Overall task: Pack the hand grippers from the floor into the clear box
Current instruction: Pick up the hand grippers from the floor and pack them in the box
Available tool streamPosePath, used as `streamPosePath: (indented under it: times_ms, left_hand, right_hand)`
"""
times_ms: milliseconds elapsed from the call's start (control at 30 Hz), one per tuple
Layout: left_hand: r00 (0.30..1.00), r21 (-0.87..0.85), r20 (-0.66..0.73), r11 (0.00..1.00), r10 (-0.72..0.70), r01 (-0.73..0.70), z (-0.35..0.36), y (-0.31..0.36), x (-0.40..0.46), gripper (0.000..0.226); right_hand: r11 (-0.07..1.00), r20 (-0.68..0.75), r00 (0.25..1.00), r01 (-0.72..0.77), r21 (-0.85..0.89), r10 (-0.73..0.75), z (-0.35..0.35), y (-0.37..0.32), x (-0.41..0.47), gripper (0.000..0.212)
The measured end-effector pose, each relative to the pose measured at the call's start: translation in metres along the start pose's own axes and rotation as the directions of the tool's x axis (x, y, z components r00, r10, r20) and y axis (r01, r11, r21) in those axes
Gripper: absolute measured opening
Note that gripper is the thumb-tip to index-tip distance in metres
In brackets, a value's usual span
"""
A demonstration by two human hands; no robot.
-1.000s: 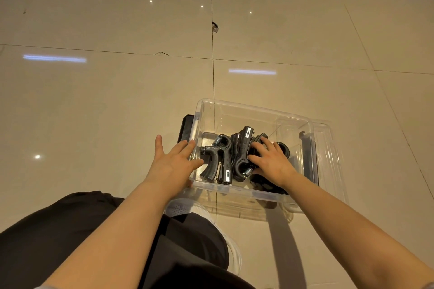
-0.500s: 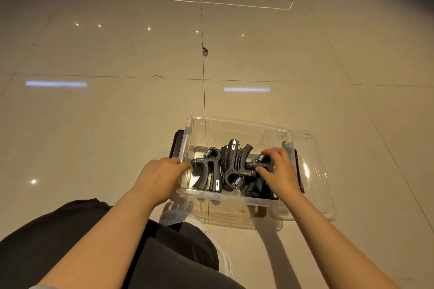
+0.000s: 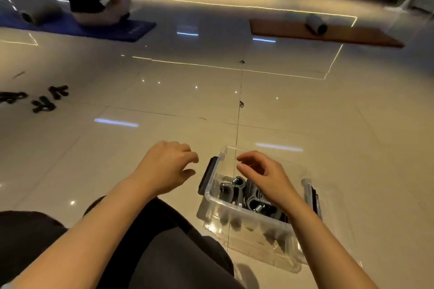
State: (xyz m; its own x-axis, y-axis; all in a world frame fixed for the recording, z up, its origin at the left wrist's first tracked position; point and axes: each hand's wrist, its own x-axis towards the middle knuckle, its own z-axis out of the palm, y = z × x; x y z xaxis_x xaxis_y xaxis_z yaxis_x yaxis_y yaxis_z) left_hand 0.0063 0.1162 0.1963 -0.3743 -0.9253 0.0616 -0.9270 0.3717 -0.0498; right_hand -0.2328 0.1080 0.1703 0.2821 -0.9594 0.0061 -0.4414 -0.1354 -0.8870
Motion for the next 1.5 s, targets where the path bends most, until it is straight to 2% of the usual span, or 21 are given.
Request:
streamPosePath:
  times_ms: [133,267,400,533,800,1033,1133,1267,1400,1500]
  left_hand:
    - [0.984,-0.015,-0.041,0.985,-0.172,0.172,-0.047,-0.059,-0.038,0.035]
    - [0.924,0.001,-0.068,0.926,-0.376,0.377,-0.067,-0.138,-0.103,0.037]
    - [0.790,-0.039,0.019,0.790,-0.612,0.612,-0.051,-0.221,-0.176,0.037]
    - [0.657,-0.088,0.105,0.651,-0.746,0.754,-0.029,-0.287,-0.228,0.038]
    - [0.530,-0.163,0.105,0.511,-0.842,0.844,-0.032,-0.392,-0.285,0.037]
    - [0.517,-0.249,0.055,0.490,-0.854,0.836,-0.036,-0.494,-0.323,0.039]
    - [0.488,-0.285,0.053,0.455,-0.871,0.844,-0.039,-0.543,-0.341,0.041]
    - [0.420,-0.245,0.026,0.402,-0.907,0.882,-0.048,-0.606,-0.368,0.040]
    - [0.388,-0.150,0.028,0.380,-0.921,0.913,-0.057,-0.666,-0.368,0.035]
    - [0.393,-0.091,0.085,0.386,-0.916,0.918,-0.058,-0.715,-0.352,0.038]
  right_hand:
    - [0.975,0.231,0.964,0.168,-0.144,-0.132,0.043,-0.062,0.030,0.022]
    - [0.913,0.455,0.871,0.323,-0.249,-0.185,0.112,-0.111,0.075,0.034]
    - [0.819,0.629,0.742,0.498,-0.286,-0.231,0.201,-0.153,0.121,0.049]
    - [0.721,0.726,0.640,0.625,-0.299,-0.254,0.283,-0.185,0.158,0.057]
    - [0.648,0.777,0.581,0.693,-0.315,-0.243,0.386,-0.258,0.207,0.058]
    - [0.624,0.765,0.590,0.707,-0.333,-0.259,0.464,-0.330,0.245,0.056]
    - [0.616,0.767,0.597,0.701,-0.359,-0.233,0.503,-0.352,0.258,0.057]
    - [0.577,0.780,0.580,0.729,-0.368,-0.236,0.559,-0.388,0.284,0.056]
    - [0.547,0.806,0.548,0.755,-0.361,-0.224,0.614,-0.411,0.320,0.057]
    - [0.520,0.873,0.455,0.796,-0.310,-0.174,0.644,-0.428,0.364,0.056]
